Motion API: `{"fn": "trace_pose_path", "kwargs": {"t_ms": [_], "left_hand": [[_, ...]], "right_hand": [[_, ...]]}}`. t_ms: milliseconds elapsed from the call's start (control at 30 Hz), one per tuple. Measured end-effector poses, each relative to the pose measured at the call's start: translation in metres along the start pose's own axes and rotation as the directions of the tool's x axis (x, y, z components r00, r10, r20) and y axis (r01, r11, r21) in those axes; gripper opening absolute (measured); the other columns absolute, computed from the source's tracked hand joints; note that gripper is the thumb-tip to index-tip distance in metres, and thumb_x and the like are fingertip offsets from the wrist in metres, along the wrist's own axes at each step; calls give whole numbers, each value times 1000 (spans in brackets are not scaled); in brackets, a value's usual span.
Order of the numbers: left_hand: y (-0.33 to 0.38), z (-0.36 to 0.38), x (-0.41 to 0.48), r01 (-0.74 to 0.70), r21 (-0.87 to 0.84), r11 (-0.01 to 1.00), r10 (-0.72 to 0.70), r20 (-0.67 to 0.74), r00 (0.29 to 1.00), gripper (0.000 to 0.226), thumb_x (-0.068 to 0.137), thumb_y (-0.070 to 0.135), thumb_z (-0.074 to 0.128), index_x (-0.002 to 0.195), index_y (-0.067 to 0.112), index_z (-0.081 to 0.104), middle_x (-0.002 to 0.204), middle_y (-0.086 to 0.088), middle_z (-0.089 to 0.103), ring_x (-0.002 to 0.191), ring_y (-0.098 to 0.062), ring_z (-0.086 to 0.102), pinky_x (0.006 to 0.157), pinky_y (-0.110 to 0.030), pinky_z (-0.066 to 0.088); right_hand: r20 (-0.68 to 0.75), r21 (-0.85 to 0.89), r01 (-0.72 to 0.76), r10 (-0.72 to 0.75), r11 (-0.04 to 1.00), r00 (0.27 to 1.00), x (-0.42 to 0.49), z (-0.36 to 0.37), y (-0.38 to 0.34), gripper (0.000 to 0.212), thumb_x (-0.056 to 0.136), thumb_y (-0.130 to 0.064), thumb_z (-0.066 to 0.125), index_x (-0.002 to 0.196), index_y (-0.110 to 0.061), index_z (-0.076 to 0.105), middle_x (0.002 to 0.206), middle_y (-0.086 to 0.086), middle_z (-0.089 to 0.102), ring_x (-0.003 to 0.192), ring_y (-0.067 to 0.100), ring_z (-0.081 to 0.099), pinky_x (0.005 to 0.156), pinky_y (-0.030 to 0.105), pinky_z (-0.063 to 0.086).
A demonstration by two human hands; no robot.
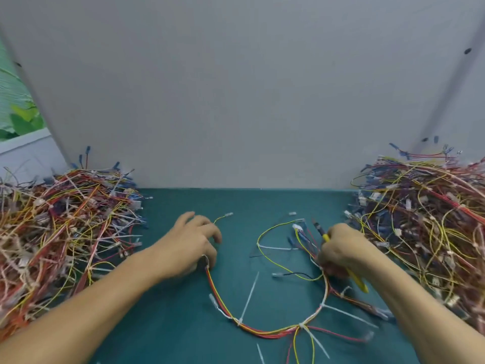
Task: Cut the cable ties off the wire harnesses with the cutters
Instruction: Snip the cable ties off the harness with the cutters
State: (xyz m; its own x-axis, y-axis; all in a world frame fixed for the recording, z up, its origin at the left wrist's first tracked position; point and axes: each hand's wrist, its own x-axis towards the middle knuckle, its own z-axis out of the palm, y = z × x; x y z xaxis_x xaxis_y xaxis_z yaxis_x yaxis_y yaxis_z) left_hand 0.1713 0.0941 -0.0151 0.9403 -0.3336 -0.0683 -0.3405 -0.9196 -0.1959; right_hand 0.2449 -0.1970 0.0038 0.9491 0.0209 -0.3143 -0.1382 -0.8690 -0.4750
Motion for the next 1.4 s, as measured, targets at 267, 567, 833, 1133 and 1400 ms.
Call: {"fn": "trace_pose_path", "kwargs": {"t_ms": [267, 567, 833, 1133, 1400], "left_hand": [[11, -1, -6, 612, -373, 698, -648, 36, 761, 19, 93, 37, 53, 99, 21, 62, 107, -5, 66, 102, -29, 59, 82, -34, 48], [37, 3, -2, 793, -236, 562, -769, 206, 606, 44, 76, 65, 58, 87, 22, 56, 106, -1, 65, 101, -26, 62, 68, -29, 38], [40, 15, -6, 701, -404, 587, -737, 90, 669, 11, 83, 28, 52, 88, 19, 56, 98, -1, 66, 96, -29, 62, 69, -32, 45], [38, 36, -10, 497, -684, 533, -756, -122, 643, 9, 87, 32, 64, 96, 29, 65, 86, 15, 69, 93, -18, 62, 72, -31, 49], [41, 35, -10, 580, -574, 577, -761, -121, 638, 25, 88, 50, 57, 90, 26, 63, 92, 6, 65, 94, -22, 61, 75, -34, 50]], "right_hand": [[-213, -395, 78, -174, 915, 962, -18, 1, -7, 17, 84, -28, 56, 83, -17, 42, 104, 10, 59, 87, 31, 53, 69, 31, 39], [-267, -425, 304, -438, 853, 858, -32, 20, -78, 13, 84, -24, 55, 92, -22, 44, 80, 3, 43, 97, 33, 59, 66, 32, 34], [50, -358, 303, -306, 883, 951, 9, 73, -92, 9, 84, -19, 51, 89, -17, 43, 113, 10, 58, 99, 32, 56, 71, 32, 37], [-448, 60, 394, -328, 917, 832, 31, 69, -95, 16, 84, -25, 59, 99, -21, 55, 91, 10, 64, 88, 36, 57, 64, 33, 35], [-446, 54, 410, -345, 911, 826, 25, 11, -59, 21, 82, -38, 67, 86, -24, 53, 79, 2, 54, 90, 32, 56, 66, 31, 34]]}}
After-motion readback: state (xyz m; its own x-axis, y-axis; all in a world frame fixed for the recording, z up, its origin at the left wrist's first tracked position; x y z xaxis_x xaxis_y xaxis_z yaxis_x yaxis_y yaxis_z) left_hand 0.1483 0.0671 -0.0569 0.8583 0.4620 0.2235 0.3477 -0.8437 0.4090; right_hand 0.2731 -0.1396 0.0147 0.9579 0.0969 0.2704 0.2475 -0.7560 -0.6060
